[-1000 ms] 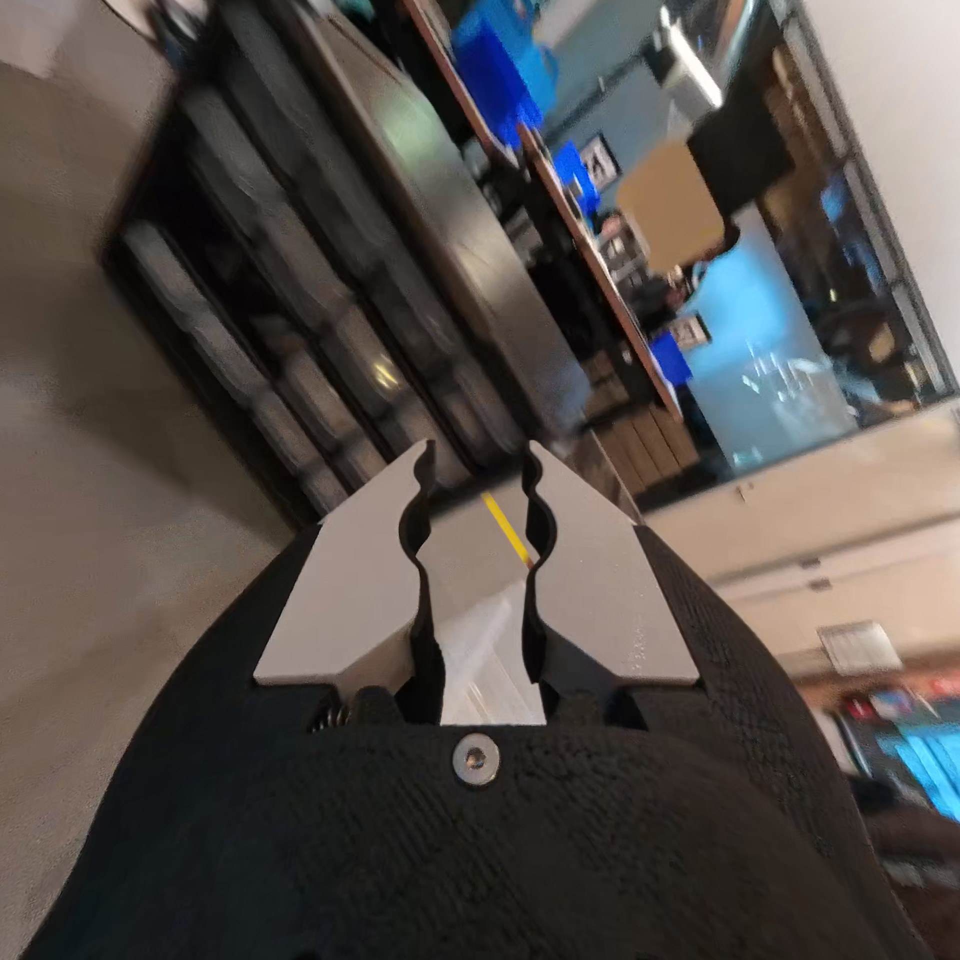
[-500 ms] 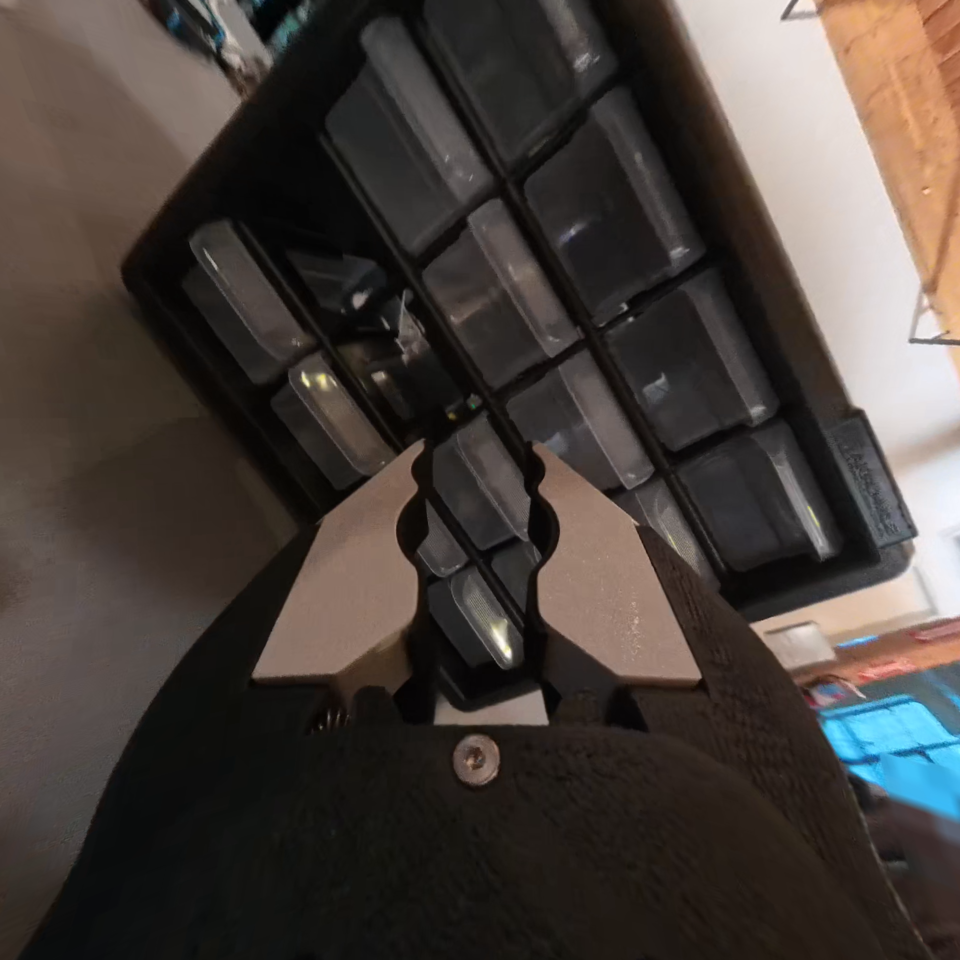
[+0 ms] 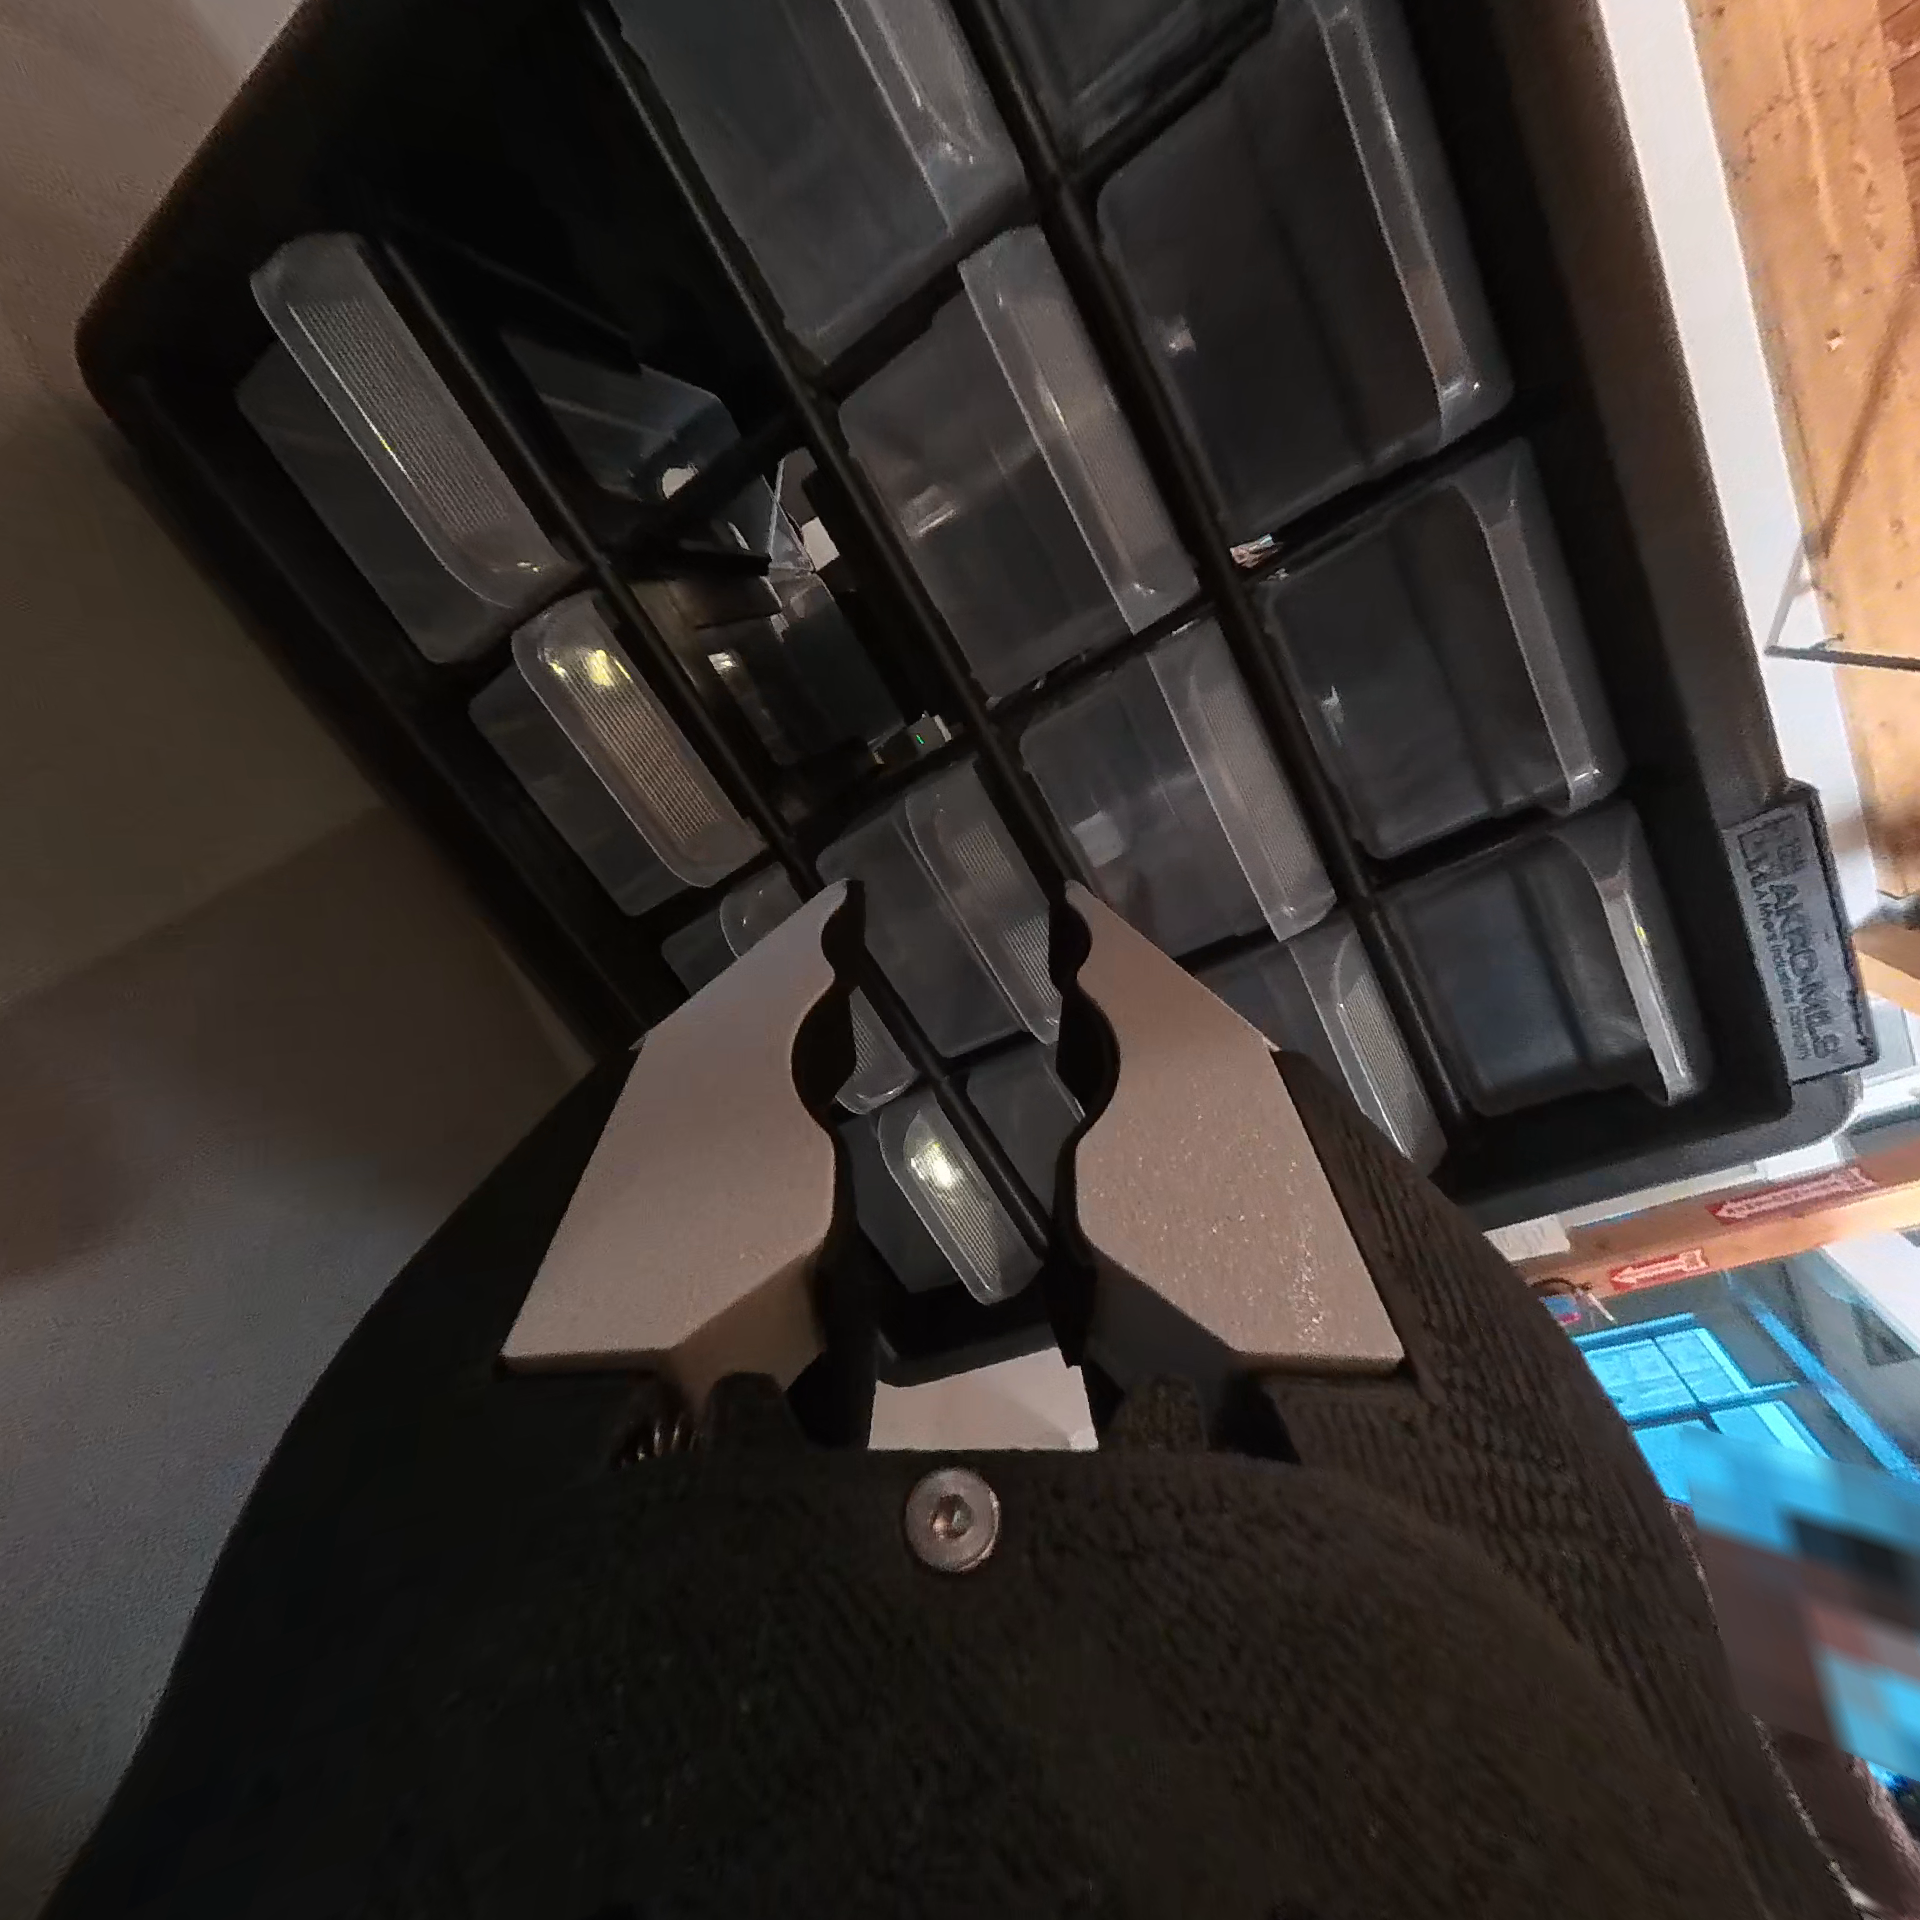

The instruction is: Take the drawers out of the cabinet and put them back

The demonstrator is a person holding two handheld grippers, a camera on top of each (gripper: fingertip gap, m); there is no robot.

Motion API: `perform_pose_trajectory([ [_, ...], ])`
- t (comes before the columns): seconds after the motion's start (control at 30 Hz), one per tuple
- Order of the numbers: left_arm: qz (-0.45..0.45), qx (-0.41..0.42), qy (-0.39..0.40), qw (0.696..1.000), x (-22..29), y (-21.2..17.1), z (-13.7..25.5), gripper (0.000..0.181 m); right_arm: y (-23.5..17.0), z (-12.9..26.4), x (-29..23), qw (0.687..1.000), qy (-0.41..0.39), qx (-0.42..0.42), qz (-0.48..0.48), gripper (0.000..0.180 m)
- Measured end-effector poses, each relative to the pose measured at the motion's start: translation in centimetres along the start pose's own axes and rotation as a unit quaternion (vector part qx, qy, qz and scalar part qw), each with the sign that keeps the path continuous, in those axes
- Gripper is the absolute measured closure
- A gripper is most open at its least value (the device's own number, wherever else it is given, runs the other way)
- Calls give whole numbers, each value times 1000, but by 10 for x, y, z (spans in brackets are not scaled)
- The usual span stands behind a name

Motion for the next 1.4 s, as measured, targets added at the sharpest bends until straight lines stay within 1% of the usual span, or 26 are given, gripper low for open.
perform_pose_trajectory([
  [0.13,0,0,1,1000,0,0,0,135,0,0,-2,999,-13,-2,34,146],
  [0.33,0,0,0,1000,0,0,0,135,-4,1,-7,990,-49,-8,132,153],
  [0.43,0,1,-1,1000,0,0,0,135,-4,1,-6,988,-58,-8,143,156],
  [0.57,0,1,-3,1000,0,0,1,135,-4,1,-3,984,-80,-7,156,168],
  [0.63,0,1,-3,1000,0,0,1,135,-3,4,-4,984,-81,-7,158,169],
  [0.83,1,2,-7,1000,-1,0,1,135,-3,28,-7,983,-82,-4,166,169],
  [1.07,-1,2,-6,1000,-1,0,1,135,-4,68,-13,980,-82,-6,183,178],
  [1.13,-1,2,-6,1000,-1,0,1,135,-5,79,-15,980,-81,-10,183,178],
  [1.17,-1,2,-6,1000,-1,0,1,135,-5,84,-16,980,-81,-12,182,177],
  [1.2,0,2,-5,1000,-1,0,1,135,-6,88,-17,980,-82,-12,181,172],
  [1.27,-1,1,-4,1000,-1,0,1,135,-6,92,-17,981,-81,-6,175,148],
  [1.33,-1,1,-3,1000,0,0,1,135,-5,86,-17,983,-79,0,166,122],
  [1.4,-2,0,-2,1000,0,0,1,134,-5,73,-18,985,-71,3,158,107],
])
Point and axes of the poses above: each gripper's, where its closed fingertips meet, z back along the fingers, y out of its top, x = y × z across the jaws, the point moved 8 cm from there along z, back along the fingers, and after that the axes turned 2 degrees about z, right-handed, at the moved point
